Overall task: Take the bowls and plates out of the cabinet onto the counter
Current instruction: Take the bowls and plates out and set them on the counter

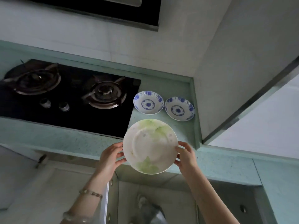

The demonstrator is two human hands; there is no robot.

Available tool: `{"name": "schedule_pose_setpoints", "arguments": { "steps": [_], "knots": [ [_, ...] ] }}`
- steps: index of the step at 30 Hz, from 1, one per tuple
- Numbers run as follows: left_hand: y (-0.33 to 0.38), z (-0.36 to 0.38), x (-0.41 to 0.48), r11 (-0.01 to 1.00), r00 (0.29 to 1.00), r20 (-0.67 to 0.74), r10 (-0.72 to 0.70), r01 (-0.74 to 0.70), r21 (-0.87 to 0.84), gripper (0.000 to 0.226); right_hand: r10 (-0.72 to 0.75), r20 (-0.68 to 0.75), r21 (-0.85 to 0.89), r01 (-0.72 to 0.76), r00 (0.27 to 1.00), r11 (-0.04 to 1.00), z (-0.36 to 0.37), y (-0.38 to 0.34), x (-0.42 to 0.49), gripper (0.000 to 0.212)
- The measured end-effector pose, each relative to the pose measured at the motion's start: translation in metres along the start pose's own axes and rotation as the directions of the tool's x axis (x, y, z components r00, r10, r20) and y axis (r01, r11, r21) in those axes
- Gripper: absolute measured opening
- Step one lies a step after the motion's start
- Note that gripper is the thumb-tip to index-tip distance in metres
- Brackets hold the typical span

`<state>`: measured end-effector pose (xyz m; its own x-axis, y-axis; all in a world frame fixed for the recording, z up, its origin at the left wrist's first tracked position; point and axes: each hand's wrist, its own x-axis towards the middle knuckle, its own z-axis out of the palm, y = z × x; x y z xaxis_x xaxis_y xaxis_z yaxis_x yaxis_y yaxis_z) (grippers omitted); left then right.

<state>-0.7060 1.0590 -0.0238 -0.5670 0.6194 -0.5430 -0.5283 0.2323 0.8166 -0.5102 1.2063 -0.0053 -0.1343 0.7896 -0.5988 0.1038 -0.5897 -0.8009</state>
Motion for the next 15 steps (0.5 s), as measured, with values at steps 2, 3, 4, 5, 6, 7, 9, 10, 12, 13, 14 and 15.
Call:
{"name": "schedule_pose_setpoints", "arguments": {
  "steps": [2,3,4,5,6,7,9,10,12,13,14,15],
  "knots": [
    [-0.003,0.006,0.017,1.0,0.999,-0.05,-0.015,0.015,0.002,0.025,0.023,0.015,-0.028,-0.023,1.0,0.999,0.008,-0.002,0.027,0.026],
    [-0.005,0.01,0.027,1.0,0.996,-0.08,-0.029,0.029,-0.005,0.024,0.037,0.022,-0.048,-0.036,0.999,0.998,0.012,-0.003,0.042,0.026],
    [-0.008,0.013,0.035,0.999,0.993,-0.11,-0.046,0.045,-0.011,0.024,0.053,0.021,-0.071,-0.052,0.998,0.996,0.016,-0.003,0.054,0.026],
    [-0.012,0.016,0.044,0.998,0.988,-0.142,-0.067,0.065,-0.017,0.024,0.071,0.016,-0.098,-0.07,0.997,0.993,0.019,-0.003,0.066,0.026],
    [-0.016,0.019,0.051,0.996,0.98,-0.176,-0.09,0.086,-0.027,0.024,0.086,0.013,-0.124,-0.084,0.996,0.989,0.022,-0.003,0.077,0.025],
    [-0.019,0.021,0.059,0.994,0.973,-0.205,-0.11,0.105,-0.036,0.024,0.097,0.014,-0.145,-0.094,0.995,0.985,0.026,-0.002,0.088,0.025],
    [-0.027,0.025,0.072,0.99,0.958,-0.25,-0.142,0.133,-0.052,0.022,0.108,0.01,-0.193,-0.104,0.994,0.976,0.031,-0.002,0.108,0.027],
    [-0.029,0.027,0.077,0.988,0.951,-0.269,-0.15,0.139,-0.062,0.021,0.105,0.005,-0.222,-0.102,0.994,0.97,0.034,-0.002,0.118,0.029],
    [-0.033,0.031,0.085,0.987,0.94,-0.303,-0.159,0.143,-0.075,0.02,0.104,-0.005,-0.284,-0.101,0.995,0.953,0.04,-0.002,0.134,0.03],
    [-0.034,0.032,0.089,0.986,0.933,-0.32,-0.166,0.148,-0.081,0.02,0.104,-0.009,-0.312,-0.102,0.995,0.945,0.043,-0.002,0.14,0.03],
    [-0.035,0.033,0.093,0.984,0.926,-0.336,-0.174,0.154,-0.085,0.021,0.103,-0.011,-0.331,-0.101,0.995,0.938,0.046,-0.002,0.146,0.03],
    [-0.036,0.033,0.097,0.983,0.919,-0.351,-0.18,0.16,-0.087,0.022,0.103,-0.01,-0.346,-0.1,0.995,0.933,0.048,-0.002,0.151,0.03]
  ]
}}
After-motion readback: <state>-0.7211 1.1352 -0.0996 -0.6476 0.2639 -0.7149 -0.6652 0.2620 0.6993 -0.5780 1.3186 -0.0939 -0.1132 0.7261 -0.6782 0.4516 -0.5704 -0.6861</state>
